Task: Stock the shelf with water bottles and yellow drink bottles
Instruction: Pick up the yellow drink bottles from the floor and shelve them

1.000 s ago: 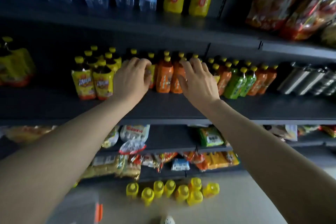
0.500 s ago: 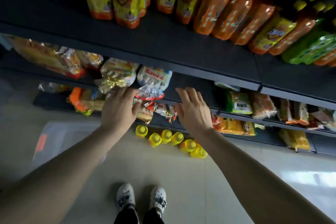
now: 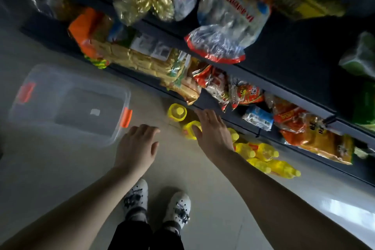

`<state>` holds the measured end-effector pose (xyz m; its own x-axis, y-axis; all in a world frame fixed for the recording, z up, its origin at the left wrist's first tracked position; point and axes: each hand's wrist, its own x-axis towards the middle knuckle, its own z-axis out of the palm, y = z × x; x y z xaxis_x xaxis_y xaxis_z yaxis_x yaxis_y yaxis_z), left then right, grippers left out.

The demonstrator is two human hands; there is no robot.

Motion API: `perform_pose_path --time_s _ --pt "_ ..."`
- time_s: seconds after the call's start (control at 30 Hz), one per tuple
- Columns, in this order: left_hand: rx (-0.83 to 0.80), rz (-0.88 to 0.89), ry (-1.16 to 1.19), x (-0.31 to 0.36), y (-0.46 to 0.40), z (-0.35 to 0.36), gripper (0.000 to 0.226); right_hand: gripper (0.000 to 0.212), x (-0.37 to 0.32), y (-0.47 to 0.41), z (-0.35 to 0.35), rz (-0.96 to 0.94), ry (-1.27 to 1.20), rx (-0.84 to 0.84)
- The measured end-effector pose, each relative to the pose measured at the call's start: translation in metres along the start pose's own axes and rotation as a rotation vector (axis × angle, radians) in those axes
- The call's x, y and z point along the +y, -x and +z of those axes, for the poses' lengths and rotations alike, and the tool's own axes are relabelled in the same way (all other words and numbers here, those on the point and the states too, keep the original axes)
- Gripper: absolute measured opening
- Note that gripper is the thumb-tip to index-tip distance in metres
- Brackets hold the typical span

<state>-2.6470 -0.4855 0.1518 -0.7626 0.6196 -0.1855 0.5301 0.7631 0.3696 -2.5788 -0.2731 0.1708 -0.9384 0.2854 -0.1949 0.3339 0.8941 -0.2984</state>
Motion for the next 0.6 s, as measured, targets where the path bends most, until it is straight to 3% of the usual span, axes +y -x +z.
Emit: perform_pose_path --time_s 0.2,0.33,0.47,0.6 --pt "-0.094 -0.064 0.012 -0.034 -0.016 0.109 0.037 0.053 0.04 -0.047 0.107 0.072 -0.005 -0.149" --pt "0.004 -0.077 -0.05 -0.067 -0.037 0.154 0.042 0.058 0.055 -0.081 0.169 0.089 -0.039 -0.153" --pt "0.131 -0.148 -0.202 -0.114 -0.054 0.168 0.061 0.063 0.06 -0.106 0.219 0.131 -0.093 -0.136" --pt "0.085 -0.278 -0.225 -0.16 -0.062 0.186 0.091 0.064 0.054 -0.121 0.255 0.205 -0.201 -0.02"
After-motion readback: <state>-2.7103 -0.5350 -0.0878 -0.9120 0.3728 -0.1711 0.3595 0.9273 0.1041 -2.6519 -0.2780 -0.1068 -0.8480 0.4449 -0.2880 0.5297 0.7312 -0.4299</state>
